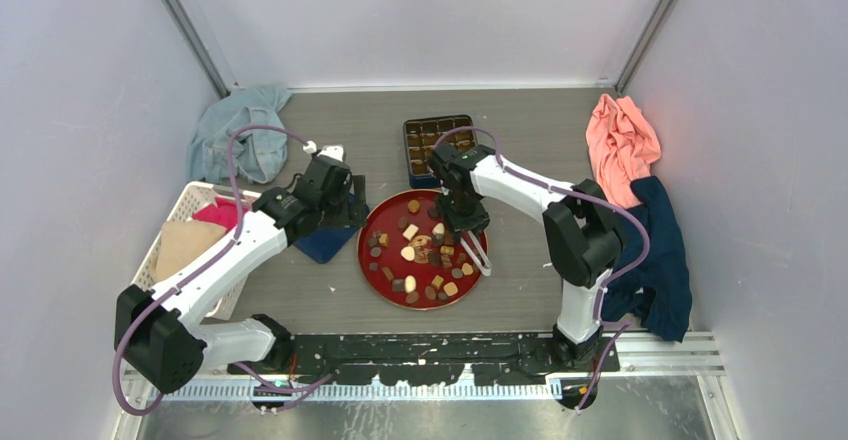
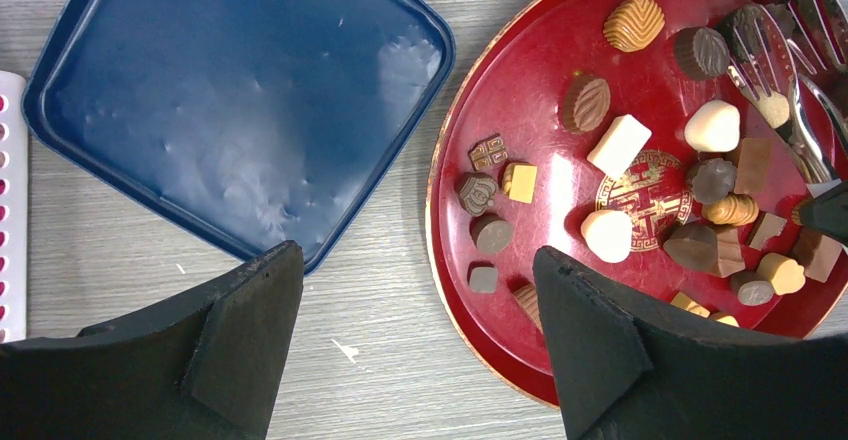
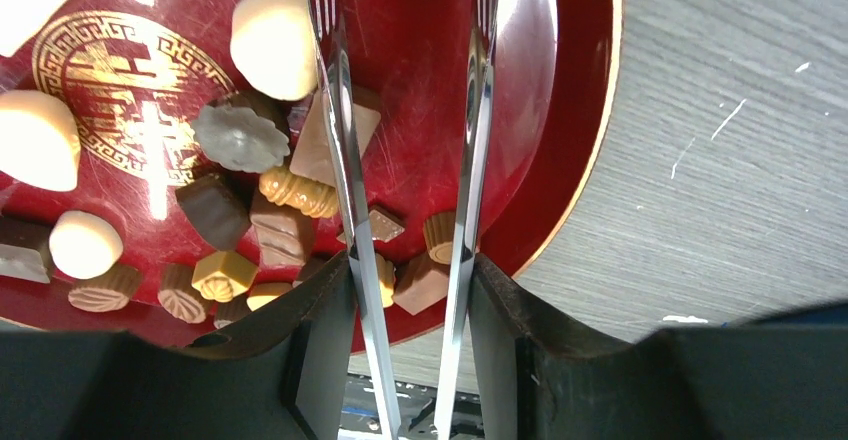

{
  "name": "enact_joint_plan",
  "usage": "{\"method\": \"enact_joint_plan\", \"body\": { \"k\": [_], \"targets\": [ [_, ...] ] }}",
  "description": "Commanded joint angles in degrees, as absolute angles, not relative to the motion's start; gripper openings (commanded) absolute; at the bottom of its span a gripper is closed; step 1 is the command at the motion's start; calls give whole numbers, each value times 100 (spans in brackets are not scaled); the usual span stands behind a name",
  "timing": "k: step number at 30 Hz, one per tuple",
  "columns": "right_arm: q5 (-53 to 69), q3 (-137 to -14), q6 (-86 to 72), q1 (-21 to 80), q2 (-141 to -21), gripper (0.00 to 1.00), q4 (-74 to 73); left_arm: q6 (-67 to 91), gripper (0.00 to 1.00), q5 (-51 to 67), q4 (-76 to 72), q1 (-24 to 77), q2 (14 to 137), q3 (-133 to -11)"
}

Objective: Pack the chocolate
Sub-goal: Pick up the fake chocolate from the plate, then place the fake chocolate in the packing box.

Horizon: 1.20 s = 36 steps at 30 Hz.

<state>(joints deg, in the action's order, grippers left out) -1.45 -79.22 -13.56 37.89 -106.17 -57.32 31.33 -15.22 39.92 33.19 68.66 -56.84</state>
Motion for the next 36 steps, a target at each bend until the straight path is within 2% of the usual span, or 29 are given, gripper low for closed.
{"method": "enact_joint_plan", "body": {
  "k": [1,5,14,26,36],
  "targets": [
    [-149,-8248,-1243,3820,-10620,49,-5634,3160,86,-1674,3914,3286,6737,-5809],
    [-178,-8314,-1236,3826,-10656,47,-5664,3158,86,-1696,3909,3279,6723,-5788],
    [-161,-8354,-1331,3815,-10299,27,-5911,3140,86,-1712,3903,3285,6732,-5757],
    [-79,-8980,-1360,3816,-9790,26,-6370,3156,86,-1701,3856,3281,6754,-5722],
    [104,-10375,-1195,3590,-10539,25,-6556,3078,86,-1890,3918,3271,6645,-5660]
  ]
}}
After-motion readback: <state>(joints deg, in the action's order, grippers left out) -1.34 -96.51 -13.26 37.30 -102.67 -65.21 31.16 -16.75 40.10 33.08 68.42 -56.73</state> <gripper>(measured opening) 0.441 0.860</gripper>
